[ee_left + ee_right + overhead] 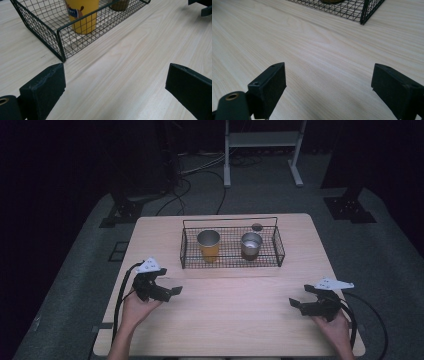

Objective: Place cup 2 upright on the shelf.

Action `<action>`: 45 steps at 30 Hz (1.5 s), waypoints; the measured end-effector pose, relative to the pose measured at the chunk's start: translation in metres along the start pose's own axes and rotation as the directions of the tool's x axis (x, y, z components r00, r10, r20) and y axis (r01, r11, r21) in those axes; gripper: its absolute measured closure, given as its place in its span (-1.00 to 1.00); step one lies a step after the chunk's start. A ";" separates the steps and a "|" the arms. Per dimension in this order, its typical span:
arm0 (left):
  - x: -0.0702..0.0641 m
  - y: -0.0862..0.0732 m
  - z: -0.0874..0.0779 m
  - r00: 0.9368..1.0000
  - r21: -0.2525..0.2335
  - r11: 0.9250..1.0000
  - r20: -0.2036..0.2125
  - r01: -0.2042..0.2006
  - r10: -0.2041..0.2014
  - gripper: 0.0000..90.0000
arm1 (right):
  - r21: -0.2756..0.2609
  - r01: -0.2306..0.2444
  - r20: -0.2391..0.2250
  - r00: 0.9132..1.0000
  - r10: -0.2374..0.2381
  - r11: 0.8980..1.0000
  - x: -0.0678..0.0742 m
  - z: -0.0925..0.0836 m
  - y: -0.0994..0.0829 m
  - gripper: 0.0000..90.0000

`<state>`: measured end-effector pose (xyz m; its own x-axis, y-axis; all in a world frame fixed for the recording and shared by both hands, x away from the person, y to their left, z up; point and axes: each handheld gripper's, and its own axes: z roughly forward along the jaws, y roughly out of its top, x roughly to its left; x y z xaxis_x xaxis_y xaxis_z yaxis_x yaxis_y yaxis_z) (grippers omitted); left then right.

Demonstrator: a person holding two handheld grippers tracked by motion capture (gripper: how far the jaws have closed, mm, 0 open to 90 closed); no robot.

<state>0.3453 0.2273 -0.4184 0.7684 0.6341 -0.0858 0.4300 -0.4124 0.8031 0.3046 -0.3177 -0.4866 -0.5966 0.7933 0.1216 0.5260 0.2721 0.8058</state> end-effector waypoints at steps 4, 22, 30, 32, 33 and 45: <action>0.000 -0.006 0.000 1.000 0.003 1.000 -0.003 0.005 -0.005 -0.96 | -0.002 -0.003 0.003 1.000 0.003 1.000 0.000 -0.001 -0.001 -0.74; -0.004 -0.030 -0.005 0.999 -0.027 0.999 -0.026 0.020 -0.021 -0.96 | -0.004 -0.006 0.019 1.000 0.006 1.000 -0.001 -0.004 -0.005 -0.74; -0.005 -0.043 -0.004 0.998 -0.040 0.998 -0.027 0.048 -0.049 -0.96 | 0.001 0.001 0.019 1.000 -0.001 1.000 0.000 -0.002 -0.006 -0.74; -0.004 -0.046 -0.005 0.998 -0.046 0.997 -0.030 0.054 -0.055 -0.96 | 0.003 -0.001 0.020 1.000 0.001 1.000 0.001 -0.002 -0.006 -0.74; -0.004 -0.047 -0.005 0.998 -0.051 0.997 -0.031 0.059 -0.060 -0.96 | 0.003 -0.002 0.020 1.000 0.002 1.000 0.000 -0.002 -0.006 -0.74; -0.005 -0.062 -0.012 0.994 -0.099 0.991 -0.043 0.094 -0.099 -0.96 | 0.001 0.001 0.021 1.000 -0.001 1.000 0.001 -0.003 -0.006 -0.74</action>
<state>0.3093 0.2580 -0.4608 0.7013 0.6991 -0.1392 0.4510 -0.2840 0.8461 0.2989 -0.3203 -0.4891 -0.5839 0.8046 0.1085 0.5261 0.2732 0.8053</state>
